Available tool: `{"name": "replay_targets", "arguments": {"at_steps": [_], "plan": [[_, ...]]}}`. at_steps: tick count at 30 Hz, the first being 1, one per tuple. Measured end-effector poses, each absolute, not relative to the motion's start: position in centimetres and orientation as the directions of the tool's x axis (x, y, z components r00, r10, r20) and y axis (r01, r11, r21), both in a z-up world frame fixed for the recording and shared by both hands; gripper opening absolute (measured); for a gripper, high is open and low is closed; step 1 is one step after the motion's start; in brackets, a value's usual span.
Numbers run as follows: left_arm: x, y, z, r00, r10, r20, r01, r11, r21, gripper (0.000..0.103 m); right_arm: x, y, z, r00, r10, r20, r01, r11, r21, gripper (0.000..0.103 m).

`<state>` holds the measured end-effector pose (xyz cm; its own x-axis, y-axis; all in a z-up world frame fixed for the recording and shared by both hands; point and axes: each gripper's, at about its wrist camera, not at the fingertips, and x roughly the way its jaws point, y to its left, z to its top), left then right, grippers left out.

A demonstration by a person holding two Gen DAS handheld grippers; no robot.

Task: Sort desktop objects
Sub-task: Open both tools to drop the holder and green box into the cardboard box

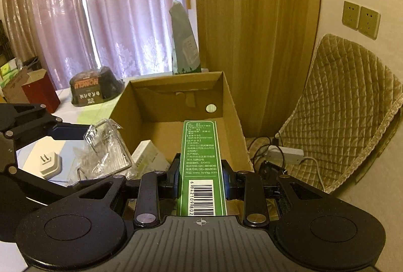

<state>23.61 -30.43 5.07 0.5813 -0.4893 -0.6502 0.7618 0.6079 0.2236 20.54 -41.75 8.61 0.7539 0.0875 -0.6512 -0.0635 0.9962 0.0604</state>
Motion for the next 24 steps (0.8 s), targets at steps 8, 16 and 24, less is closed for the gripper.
{"name": "replay_targets", "arguments": {"at_steps": [8,16,24], "plan": [[24.4,-31.0,4.6,0.581,-0.495,-0.646,0.768,0.596,0.234,0.061,21.8,-42.0,7.8,0.747,0.07,-0.661,-0.045,0.997,0.055,0.03],[24.6,-31.2,4.4,0.575,-0.511,-0.639,0.778,0.584,0.232,0.062,22.5,-42.2,7.2,0.738,0.063,-0.672,-0.039,0.998,0.051,0.03],[24.7,-31.9,3.9,0.563,-0.517,-0.645,0.789,0.568,0.233,0.062,22.9,-42.4,6.5,0.737,0.056,-0.674,-0.028,0.998,0.052,0.03]]}}
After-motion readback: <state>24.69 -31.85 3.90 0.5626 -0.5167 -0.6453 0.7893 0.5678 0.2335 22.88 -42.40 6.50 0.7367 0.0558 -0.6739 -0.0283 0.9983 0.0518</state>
